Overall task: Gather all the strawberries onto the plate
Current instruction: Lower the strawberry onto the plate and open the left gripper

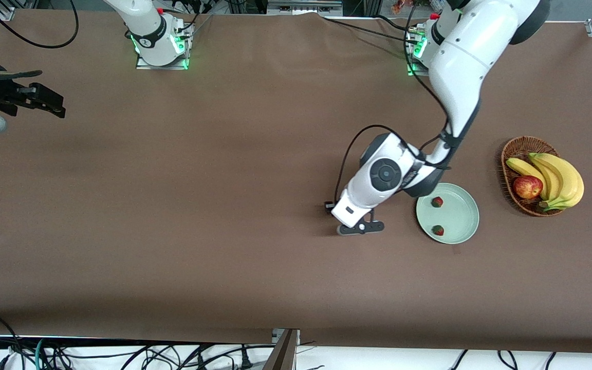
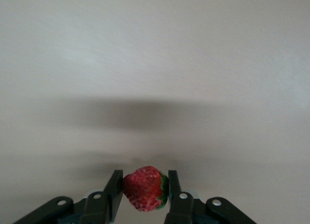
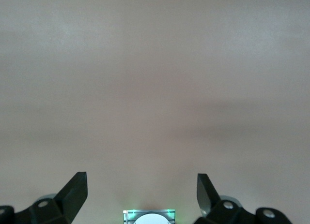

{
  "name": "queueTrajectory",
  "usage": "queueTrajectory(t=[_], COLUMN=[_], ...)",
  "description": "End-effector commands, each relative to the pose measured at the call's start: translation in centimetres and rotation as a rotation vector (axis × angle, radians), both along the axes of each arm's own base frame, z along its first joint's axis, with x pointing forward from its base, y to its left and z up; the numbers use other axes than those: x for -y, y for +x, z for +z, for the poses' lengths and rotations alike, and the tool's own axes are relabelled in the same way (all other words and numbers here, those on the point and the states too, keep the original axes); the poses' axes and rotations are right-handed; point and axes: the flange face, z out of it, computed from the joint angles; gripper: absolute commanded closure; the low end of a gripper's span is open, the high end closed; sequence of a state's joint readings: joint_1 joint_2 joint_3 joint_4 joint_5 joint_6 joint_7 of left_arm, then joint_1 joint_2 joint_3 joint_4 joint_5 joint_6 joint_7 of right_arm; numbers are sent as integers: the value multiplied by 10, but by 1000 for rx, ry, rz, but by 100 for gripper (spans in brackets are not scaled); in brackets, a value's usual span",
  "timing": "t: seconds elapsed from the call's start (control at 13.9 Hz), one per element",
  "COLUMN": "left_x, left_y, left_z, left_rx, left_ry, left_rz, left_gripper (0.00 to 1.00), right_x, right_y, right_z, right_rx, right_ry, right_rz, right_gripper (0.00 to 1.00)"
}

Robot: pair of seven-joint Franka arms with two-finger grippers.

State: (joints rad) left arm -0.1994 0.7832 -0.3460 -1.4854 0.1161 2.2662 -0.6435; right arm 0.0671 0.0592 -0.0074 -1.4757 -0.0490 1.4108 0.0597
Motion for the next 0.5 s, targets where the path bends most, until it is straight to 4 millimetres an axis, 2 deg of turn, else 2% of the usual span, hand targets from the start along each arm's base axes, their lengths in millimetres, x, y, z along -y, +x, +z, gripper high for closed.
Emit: queueTrajectory(t=[0.0,0.14,0.36,0.43], left_x=[-51,-96,-164,-180], left_y=[5,7,13,15], left_z=[34,39,27,23], left_rx=[-54,-143,-221,-229], left_ry=[69,101,192,179], left_rz=[-141,-314,-524,-571], left_gripper=[87,87,87,86], right_x=[2,2,-2,-2], right_y=[1,1,1,1], right_z=[6,5,6,6], right_rx=[2,1,2,2], right_ry=[-3,-1,-3,-1], right_rz=[17,17,23,22], right_gripper=[0,0,0,0])
